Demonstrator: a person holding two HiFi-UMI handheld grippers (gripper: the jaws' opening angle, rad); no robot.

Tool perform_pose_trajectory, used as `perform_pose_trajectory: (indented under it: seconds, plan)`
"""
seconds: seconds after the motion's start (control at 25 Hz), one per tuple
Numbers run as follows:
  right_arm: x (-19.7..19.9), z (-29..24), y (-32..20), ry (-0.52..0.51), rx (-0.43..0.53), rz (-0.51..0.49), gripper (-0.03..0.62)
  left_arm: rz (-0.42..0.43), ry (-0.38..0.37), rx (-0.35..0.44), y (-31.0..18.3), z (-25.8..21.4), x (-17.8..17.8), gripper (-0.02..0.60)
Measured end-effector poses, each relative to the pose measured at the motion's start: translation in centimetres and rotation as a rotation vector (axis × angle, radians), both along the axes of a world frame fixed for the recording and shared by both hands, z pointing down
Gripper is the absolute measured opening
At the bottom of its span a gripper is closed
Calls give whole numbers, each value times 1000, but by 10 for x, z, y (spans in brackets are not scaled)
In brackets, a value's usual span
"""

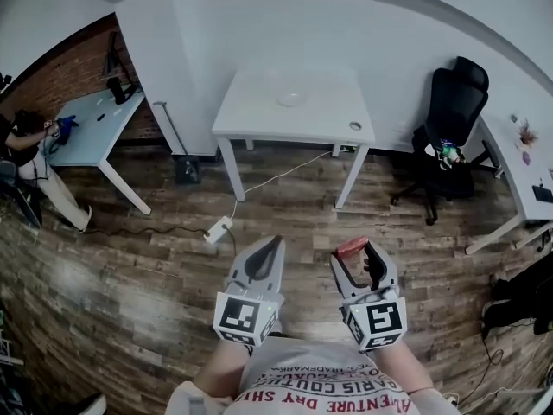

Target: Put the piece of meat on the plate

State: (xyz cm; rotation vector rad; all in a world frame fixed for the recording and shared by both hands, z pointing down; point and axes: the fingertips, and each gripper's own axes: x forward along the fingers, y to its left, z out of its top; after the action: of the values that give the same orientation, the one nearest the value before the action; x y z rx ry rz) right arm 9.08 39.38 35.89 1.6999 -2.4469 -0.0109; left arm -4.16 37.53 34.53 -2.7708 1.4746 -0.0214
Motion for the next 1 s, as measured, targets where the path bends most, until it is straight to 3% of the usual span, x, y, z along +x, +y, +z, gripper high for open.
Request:
perform_pose_trajectory:
  seconds: [0.24, 0.48, 0.68, 1.0]
  plan:
    - [-56, -6, -67, -10, -8, -3, 290, -22, 27, -33, -66, 4, -65, 7]
    - [-85, 5, -119, 10, -42, -26, 290, -61, 68, -85, -115, 25, -97, 7]
    - [-86, 27, -166, 6, -78, -54, 290, -93, 58, -111, -154, 45, -100, 7]
    - [-53, 30, -275, -16, -81, -153, 290, -178, 54, -107, -245, 46, -61, 6]
